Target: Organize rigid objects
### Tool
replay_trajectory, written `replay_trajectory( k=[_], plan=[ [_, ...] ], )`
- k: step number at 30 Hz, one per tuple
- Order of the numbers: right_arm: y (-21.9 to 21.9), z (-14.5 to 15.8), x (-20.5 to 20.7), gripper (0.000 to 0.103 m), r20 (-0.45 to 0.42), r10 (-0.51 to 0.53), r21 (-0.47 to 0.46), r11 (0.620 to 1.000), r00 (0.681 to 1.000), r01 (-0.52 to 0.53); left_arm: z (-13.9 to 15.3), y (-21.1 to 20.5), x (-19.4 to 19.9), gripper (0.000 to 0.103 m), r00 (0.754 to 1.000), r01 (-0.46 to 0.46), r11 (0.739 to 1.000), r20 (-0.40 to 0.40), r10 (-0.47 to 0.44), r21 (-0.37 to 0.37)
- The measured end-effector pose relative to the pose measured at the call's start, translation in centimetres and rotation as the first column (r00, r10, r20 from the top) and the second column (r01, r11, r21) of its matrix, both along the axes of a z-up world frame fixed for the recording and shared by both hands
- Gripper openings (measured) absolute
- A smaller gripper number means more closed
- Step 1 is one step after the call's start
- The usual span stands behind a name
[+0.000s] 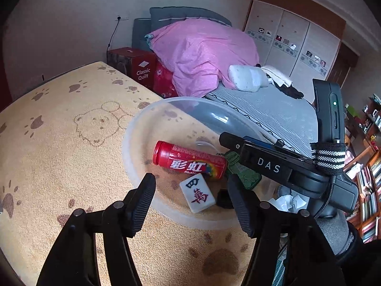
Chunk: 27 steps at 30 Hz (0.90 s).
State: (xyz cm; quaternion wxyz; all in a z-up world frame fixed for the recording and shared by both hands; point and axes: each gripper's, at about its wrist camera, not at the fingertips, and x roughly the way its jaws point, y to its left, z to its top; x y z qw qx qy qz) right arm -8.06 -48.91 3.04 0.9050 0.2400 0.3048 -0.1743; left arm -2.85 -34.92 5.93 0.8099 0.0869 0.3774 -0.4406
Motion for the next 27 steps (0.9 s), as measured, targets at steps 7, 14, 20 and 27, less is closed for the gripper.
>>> replay_trajectory(
  k=[7, 14, 20, 27],
  plan=[
    [0.4, 0.0, 0.1, 0.052, 0.001, 0.003, -0.004, 1.000, 1.000, -0.003, -0.3, 0.8, 0.5, 0.064, 1.000, -0.027, 0.999, 0.002, 0.027, 0.017],
    [1.3, 0.5, 0.0, 0.052, 0.005, 0.021, -0.032, 0.999, 1.000, -0.021, -0.3, 1.8, 0.5, 0.066, 0.998, -0.051, 0.998, 0.022, 0.050, 0.038],
    [3.0, 0.9, 0.5, 0.052, 0.004, 0.060, -0.069, 0.996, 0.998, -0.059, -0.2, 3.9, 1.2, 0.067, 0.994, -0.105, 0.994, 0.019, 0.104, 0.035],
    [5.3, 1.3, 1.2, 0.054, -0.005, 0.125, -0.104, 0.987, 0.992, -0.125, -0.3, 6.5, 2.2, 0.067, 0.985, -0.170, 0.985, 0.008, 0.170, 0.034]
  ],
)
